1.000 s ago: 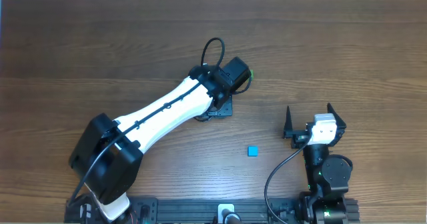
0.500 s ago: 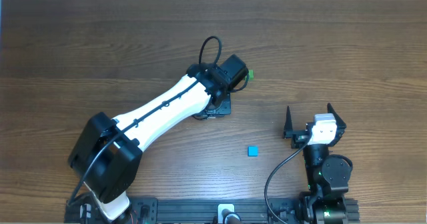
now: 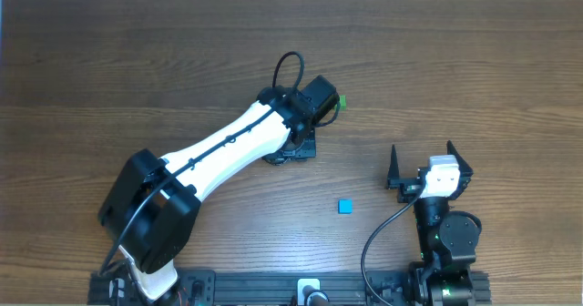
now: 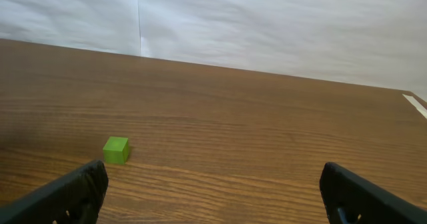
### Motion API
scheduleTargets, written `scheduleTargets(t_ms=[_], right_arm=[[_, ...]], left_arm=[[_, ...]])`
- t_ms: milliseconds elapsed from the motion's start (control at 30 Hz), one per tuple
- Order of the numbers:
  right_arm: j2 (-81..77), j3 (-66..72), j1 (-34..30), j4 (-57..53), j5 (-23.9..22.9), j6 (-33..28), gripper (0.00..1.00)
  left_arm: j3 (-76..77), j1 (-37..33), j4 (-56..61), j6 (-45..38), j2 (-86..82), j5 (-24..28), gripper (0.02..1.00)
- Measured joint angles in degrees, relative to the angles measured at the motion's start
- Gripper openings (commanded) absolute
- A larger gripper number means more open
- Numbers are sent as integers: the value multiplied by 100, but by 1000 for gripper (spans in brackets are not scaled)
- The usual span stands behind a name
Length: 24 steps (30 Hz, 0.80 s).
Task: Stack Cubes
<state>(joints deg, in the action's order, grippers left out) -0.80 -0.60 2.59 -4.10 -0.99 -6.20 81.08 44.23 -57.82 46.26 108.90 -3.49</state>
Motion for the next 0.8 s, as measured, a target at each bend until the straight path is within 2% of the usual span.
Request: scheduleTargets(t_ms=[133, 233, 300, 400, 500, 600, 800], right_arm=[[0, 0, 2, 0, 0, -2, 991], [0, 0, 2, 0, 0, -2, 991], [0, 0, 2, 0, 0, -2, 991], [0, 0, 2, 0, 0, -4, 993], [0, 0, 2, 0, 0, -2, 993], [0, 0, 0, 0, 0, 0, 993], [0, 0, 2, 0, 0, -9, 993]], left_arm=[[0, 0, 11, 0, 0, 9, 130], [0, 0, 13, 0, -2, 9, 242], [0, 0, 13, 0, 0, 9, 386], [0, 0, 15, -35, 0, 20, 531], [0, 0, 15, -52, 2, 31, 831], [0, 0, 15, -44, 2, 31, 998], [0, -11, 90, -55, 2, 31, 1000]])
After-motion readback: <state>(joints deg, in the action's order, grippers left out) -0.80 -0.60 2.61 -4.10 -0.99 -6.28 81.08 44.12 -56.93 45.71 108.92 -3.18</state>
